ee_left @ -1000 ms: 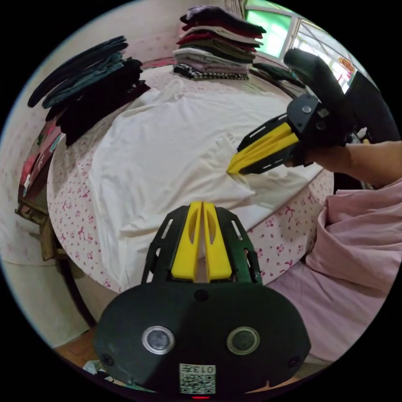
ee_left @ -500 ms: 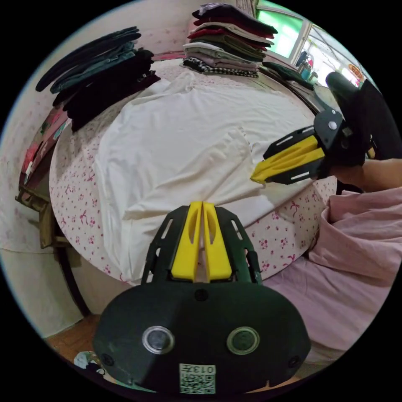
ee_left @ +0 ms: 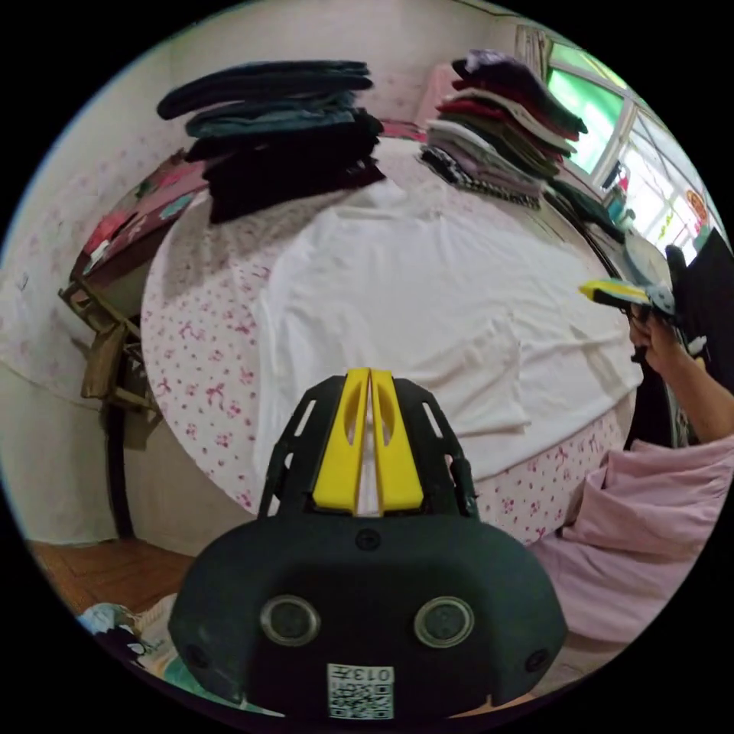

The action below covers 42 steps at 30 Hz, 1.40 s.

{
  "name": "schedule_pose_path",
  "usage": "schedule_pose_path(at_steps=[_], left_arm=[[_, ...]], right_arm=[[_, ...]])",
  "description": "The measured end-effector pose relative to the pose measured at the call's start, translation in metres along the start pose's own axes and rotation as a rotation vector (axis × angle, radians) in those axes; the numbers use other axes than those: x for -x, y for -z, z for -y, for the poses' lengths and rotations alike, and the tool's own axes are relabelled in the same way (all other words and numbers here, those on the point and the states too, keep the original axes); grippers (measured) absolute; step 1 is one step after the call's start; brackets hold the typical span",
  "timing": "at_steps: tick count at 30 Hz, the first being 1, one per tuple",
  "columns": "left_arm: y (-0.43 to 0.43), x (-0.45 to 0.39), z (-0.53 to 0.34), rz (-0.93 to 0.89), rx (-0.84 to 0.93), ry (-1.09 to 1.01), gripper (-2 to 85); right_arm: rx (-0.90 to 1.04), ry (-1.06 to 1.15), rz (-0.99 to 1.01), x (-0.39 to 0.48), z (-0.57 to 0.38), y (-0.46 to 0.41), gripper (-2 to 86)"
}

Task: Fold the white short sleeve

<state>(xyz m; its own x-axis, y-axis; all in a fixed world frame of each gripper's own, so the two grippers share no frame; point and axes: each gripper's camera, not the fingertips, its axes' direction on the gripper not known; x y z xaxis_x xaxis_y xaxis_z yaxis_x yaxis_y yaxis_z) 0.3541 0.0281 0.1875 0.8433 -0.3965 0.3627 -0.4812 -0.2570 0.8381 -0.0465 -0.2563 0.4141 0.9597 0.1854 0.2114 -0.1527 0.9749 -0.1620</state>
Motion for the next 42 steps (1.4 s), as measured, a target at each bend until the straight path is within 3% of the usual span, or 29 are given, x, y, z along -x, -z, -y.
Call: schedule_pose_path(at_steps=[10,16,28,36,42], left_arm=[[-0.06,0.067,0.168,-0.086,-0.002,0.026,7.3],[-0.105,0.074,0.26,-0.092,0.107,-0.083,10.7],[-0.171,0.056,0.334,-0.129,0.268,-0.283,12.9],[-0.175,0.046,0.331,-0.047,0.285,-0.296,2.0],[-0.121,0.043,0.298,-0.066,0.083,-0.266,0.2]], right_arm=[[0.111,-0.23,-0.195,-0.214,-0.021,0.035,5.7],[0.157,-0.166,-0.202,-0.277,0.005,0.03,8.3],[0.372,0.075,-0.074,-0.309,0.045,-0.01,9.4],[0.452,0.107,-0.058,-0.289,0.051,-0.015,2.8],[0.362,0.104,-0.18,-0.25,0.041,0.016,1.5]])
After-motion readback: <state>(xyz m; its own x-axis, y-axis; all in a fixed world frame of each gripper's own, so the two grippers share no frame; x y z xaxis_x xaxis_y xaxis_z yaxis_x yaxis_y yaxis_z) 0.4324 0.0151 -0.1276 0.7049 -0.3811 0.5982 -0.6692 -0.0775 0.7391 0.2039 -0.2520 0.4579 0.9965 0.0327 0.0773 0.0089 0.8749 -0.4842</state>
